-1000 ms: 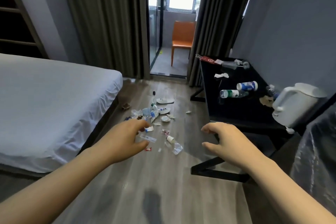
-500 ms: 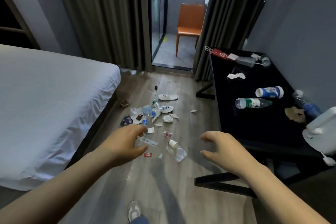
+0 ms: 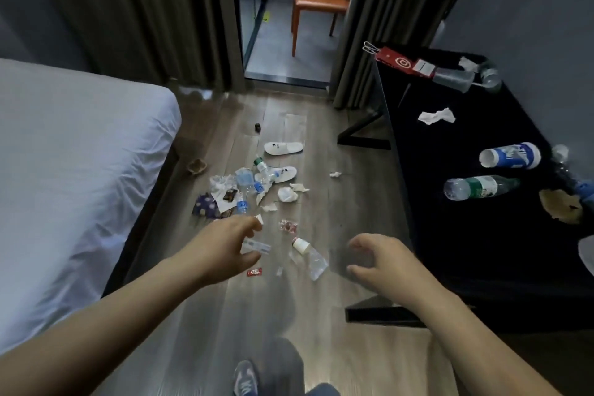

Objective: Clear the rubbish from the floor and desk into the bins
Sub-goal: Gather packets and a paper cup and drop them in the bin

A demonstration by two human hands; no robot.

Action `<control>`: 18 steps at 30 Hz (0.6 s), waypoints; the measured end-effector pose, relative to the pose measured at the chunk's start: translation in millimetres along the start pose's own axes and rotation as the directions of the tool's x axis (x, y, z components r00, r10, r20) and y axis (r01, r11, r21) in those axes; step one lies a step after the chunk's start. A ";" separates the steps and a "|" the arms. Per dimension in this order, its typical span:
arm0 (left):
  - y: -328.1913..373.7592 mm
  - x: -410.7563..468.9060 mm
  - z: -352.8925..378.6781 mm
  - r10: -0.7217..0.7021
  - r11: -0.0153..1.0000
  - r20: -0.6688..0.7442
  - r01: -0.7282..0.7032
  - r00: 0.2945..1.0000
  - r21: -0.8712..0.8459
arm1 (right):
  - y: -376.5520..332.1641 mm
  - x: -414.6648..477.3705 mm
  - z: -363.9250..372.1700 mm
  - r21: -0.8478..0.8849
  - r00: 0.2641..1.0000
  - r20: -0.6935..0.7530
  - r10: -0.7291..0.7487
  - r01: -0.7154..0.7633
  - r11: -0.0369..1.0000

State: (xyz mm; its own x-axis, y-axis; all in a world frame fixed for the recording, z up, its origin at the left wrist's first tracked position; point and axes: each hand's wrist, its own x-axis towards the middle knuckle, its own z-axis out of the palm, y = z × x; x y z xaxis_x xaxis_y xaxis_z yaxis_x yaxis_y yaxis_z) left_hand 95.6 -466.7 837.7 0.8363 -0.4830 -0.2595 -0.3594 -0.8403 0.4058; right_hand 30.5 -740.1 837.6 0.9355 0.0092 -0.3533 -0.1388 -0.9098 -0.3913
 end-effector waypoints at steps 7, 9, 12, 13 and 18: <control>-26.7 87.2 15.2 -0.042 0.999 0.097 0.041 0.994 0.013 | 17.3 89.3 4.8 0.064 0.996 0.070 0.056 -0.061 0.996; -31.0 112.3 20.3 -0.072 0.997 0.106 0.072 0.992 -0.001 | 25.8 120.4 3.6 0.090 0.995 0.082 0.057 -0.065 0.994; -37.9 153.9 31.3 -0.131 0.991 0.108 0.134 0.985 -0.022 | 38.1 172.9 0.6 0.123 0.995 0.077 0.055 -0.064 0.990; -41.3 169.3 36.8 -0.149 0.988 0.109 0.153 0.983 -0.030 | 42.6 192.0 0.3 0.127 0.995 0.084 0.047 -0.058 0.990; -63.8 237.1 79.1 -0.224 0.970 0.135 0.234 0.965 -0.065 | 66.5 275.6 18.9 0.096 0.986 0.163 0.038 -0.054 0.994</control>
State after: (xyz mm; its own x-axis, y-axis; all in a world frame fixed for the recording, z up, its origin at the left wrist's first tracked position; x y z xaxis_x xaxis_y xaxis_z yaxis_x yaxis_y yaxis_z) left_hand 284.1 -547.1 681.0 0.8319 -0.3116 -0.4593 -0.1264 -0.9122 0.3899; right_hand 273.0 -790.2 698.2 0.8641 0.0421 -0.5015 -0.2200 -0.8647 -0.4516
